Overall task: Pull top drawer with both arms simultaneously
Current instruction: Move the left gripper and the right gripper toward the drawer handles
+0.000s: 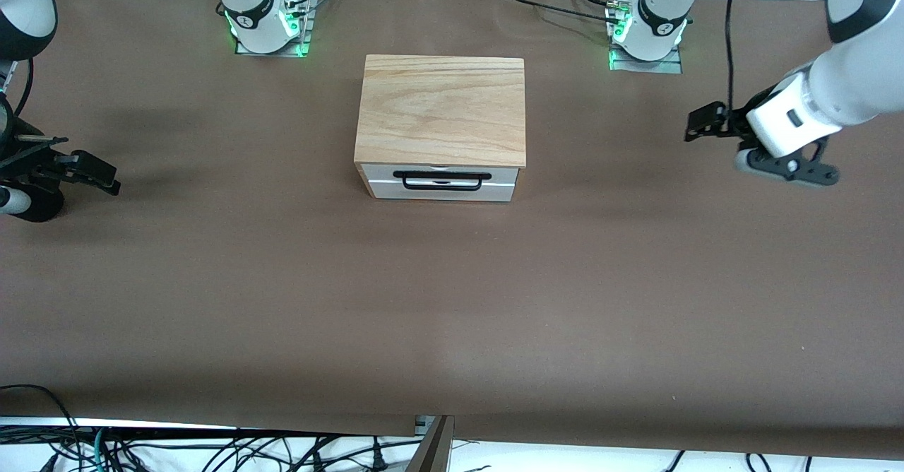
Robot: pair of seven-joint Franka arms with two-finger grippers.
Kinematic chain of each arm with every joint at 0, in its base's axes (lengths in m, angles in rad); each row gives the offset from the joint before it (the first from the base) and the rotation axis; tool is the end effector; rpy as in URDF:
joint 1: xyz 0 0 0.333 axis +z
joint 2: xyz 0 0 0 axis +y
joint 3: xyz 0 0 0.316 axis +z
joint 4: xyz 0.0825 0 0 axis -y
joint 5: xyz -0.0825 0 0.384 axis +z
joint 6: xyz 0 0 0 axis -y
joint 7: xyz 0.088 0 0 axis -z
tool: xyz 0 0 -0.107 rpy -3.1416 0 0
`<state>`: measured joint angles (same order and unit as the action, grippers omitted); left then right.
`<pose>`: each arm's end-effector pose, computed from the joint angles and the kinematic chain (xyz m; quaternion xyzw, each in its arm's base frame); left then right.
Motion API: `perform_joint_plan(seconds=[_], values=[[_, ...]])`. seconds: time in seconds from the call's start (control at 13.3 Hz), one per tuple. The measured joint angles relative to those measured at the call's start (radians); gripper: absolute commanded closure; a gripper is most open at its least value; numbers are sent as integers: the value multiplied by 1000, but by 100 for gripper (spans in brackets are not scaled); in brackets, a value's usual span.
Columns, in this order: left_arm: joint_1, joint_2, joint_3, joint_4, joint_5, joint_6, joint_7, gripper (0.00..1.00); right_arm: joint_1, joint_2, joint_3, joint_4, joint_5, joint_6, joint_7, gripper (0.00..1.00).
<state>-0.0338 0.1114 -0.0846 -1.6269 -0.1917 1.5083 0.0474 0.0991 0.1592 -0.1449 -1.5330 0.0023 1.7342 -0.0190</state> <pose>0.5648 -0.0865 0.5334 0.9854 -0.0771 -0.1175 0.0961 0.6144 -0.0215 0.5650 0.9996 -0.0124 0.0215 0.0110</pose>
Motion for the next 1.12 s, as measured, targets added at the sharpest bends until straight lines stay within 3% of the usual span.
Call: perform_joint_plan(seconds=[0.22, 0.45, 0.67, 0.97, 1.12], values=[[2, 96, 1, 1, -165, 2, 1, 0, 5, 34, 4, -5, 7, -8, 0, 0], [1, 172, 0, 4, -320, 29, 2, 0, 26, 103, 11, -7, 73, -8, 0, 0], [-20, 234, -19, 5, -461, 104, 3, 0, 29, 180, 13, -11, 338, -8, -5, 0], [-133, 335, -38, 6, -607, 289, 40, 0, 6, 288, 9, -19, 712, -9, -133, 0], [-183, 400, -39, 5, -795, 349, 206, 0, 2, 332, 9, -52, 890, -9, -221, 0]])
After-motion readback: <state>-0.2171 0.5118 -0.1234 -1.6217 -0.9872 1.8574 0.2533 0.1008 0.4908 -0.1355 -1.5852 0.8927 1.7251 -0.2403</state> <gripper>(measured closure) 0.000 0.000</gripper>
